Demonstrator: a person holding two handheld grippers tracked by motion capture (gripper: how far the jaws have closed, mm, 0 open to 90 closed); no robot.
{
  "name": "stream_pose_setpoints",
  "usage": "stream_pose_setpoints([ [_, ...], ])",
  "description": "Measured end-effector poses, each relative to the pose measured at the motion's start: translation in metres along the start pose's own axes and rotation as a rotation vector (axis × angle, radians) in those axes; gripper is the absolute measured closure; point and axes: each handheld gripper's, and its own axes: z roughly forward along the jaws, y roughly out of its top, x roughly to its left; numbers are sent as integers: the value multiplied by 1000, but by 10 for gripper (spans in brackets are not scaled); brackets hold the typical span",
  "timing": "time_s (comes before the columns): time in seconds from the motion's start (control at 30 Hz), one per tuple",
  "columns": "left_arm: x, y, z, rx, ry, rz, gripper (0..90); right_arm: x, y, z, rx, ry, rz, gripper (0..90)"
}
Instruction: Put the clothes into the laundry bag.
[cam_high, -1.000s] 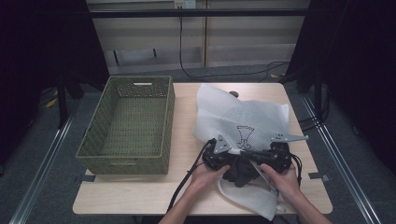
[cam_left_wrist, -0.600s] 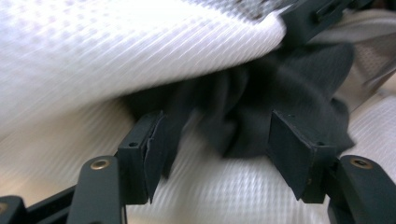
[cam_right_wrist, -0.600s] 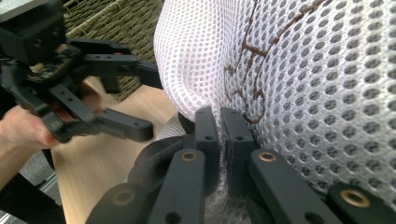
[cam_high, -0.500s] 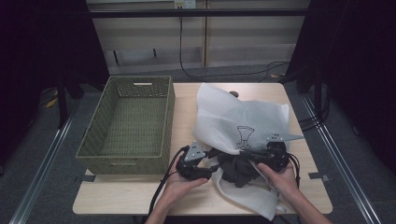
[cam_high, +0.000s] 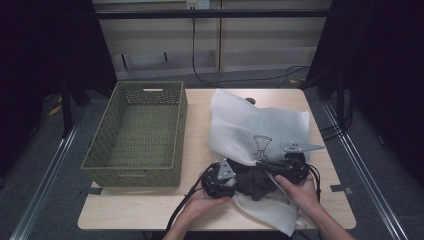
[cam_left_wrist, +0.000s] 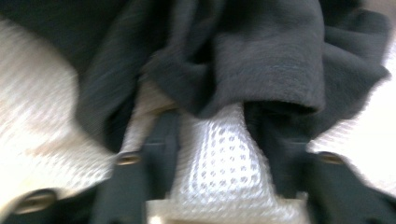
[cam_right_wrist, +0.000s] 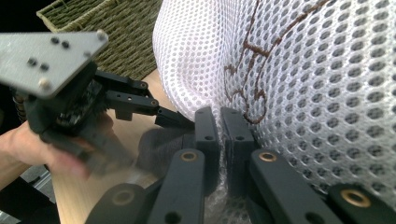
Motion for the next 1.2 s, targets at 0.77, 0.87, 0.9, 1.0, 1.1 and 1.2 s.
stream_pose_setpoints([
  [0.77,15,-40,-56,-101,31,-142,570,-3,-2,3,26,-42,-24,871],
  [0.87,13,-31,-55,-117,33,-108,466,-2,-2,4,24,-43,-25,871],
  [0.9,12,-27,-53,-114,22,-99,466,-2,-2,4,24,-43,-25,871],
  [1.0,12,-14,-44,-118,43,-56,449,-1,-2,4,24,-41,-23,870],
  [1.1,19,-8,-32,-96,77,-59,582,-2,-2,3,22,-38,-25,870],
  [1.2,27,-10,-28,-40,116,-67,871,-2,-2,3,21,-39,-30,870],
])
